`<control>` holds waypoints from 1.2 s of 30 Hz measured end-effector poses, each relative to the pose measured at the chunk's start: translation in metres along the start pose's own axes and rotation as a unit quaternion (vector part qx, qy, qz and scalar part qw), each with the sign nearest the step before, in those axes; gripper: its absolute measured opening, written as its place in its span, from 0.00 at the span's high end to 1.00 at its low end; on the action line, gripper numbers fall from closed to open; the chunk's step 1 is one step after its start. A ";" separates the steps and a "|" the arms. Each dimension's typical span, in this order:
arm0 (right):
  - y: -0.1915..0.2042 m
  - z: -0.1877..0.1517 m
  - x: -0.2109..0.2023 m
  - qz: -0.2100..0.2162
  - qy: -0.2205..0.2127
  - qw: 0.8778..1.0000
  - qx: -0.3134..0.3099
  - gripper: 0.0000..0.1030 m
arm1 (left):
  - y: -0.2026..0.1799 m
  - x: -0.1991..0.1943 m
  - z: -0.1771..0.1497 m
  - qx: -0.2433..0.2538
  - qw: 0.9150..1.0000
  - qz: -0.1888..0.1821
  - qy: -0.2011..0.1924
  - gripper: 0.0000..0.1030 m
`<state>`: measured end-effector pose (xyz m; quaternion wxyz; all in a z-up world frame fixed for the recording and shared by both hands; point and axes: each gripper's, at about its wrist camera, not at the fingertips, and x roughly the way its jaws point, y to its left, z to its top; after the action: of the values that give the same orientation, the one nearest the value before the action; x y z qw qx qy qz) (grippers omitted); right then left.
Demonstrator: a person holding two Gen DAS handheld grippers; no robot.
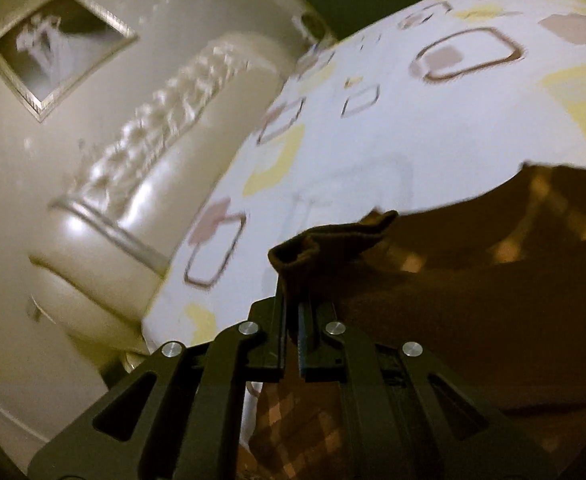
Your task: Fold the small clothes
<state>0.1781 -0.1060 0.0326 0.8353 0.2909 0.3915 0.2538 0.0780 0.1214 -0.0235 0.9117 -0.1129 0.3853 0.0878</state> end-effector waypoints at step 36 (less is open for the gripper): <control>0.010 -0.081 0.112 0.091 0.171 0.981 0.013 0.63 | 0.020 0.005 0.004 -0.043 0.999 -0.011 0.001 0.15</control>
<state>0.1741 -0.0030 -0.0600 0.7254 0.2885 0.5038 0.3697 0.0794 0.1418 -0.0270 0.9065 -0.1562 0.3807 0.0939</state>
